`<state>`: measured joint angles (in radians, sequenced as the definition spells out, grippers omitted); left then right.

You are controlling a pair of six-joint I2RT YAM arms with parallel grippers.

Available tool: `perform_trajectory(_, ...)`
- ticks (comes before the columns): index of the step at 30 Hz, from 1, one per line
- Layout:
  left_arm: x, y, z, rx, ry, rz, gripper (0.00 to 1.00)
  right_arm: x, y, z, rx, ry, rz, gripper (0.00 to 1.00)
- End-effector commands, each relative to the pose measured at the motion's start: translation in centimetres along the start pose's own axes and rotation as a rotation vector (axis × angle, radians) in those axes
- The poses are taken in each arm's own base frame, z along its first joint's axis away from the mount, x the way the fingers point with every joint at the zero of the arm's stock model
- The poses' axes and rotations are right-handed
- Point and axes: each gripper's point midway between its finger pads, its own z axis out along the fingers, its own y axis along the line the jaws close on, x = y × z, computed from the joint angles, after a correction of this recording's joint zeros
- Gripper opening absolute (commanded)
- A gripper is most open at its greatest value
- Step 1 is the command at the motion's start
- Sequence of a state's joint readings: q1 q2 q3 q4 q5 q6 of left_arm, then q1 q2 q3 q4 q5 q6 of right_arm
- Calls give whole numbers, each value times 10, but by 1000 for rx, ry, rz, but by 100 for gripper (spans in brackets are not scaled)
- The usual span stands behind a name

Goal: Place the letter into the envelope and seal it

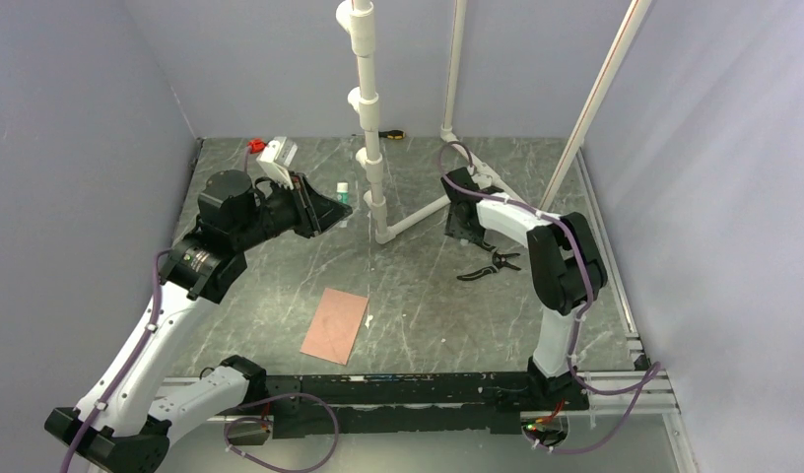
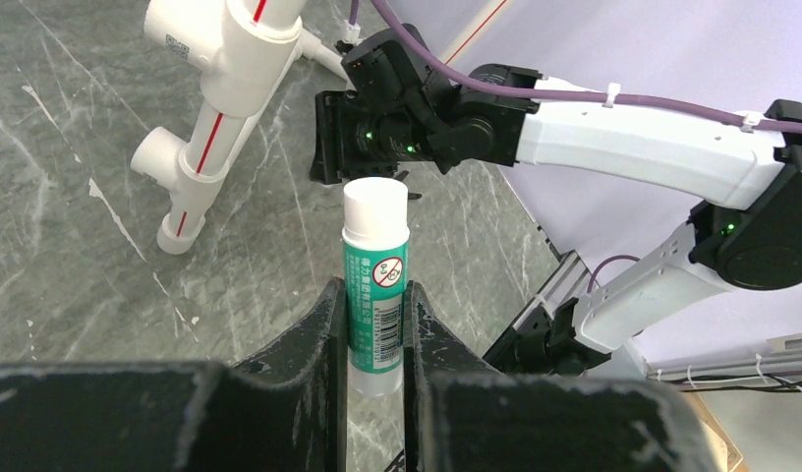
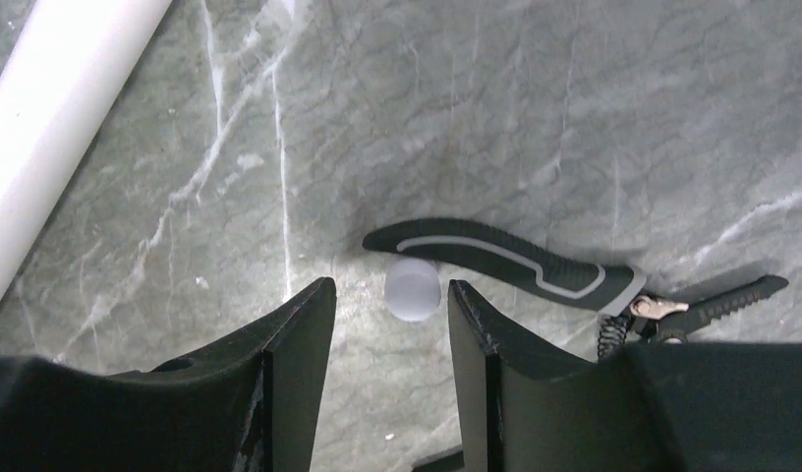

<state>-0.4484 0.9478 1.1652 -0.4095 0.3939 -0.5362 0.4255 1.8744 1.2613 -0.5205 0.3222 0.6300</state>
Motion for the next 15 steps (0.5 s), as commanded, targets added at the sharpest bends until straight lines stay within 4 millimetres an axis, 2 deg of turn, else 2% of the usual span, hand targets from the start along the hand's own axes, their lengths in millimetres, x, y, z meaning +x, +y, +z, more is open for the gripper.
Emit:
perform_trajectory(1, -15, -11, -2, 36, -54, 31, 2, -18, 3, 5, 10, -29, -7, 48)
perform_trajectory(7, -14, -11, -2, 39, -48, 33, 2, -11, 2, 11, 16, -3, -6, 39)
perform_trajectory(10, -13, -12, -3, 44, -46, 29, 2, -11, -1, 9, 20, -14, -8, 24)
perform_trajectory(12, -11, -12, -3, 50, -40, 33, 2, -17, -2, 0, 12, -36, -8, 16)
perform_trajectory(15, -8, -17, -3, 82, -15, 59, 2, -24, 0, -21, -34, -52, -33, 11)
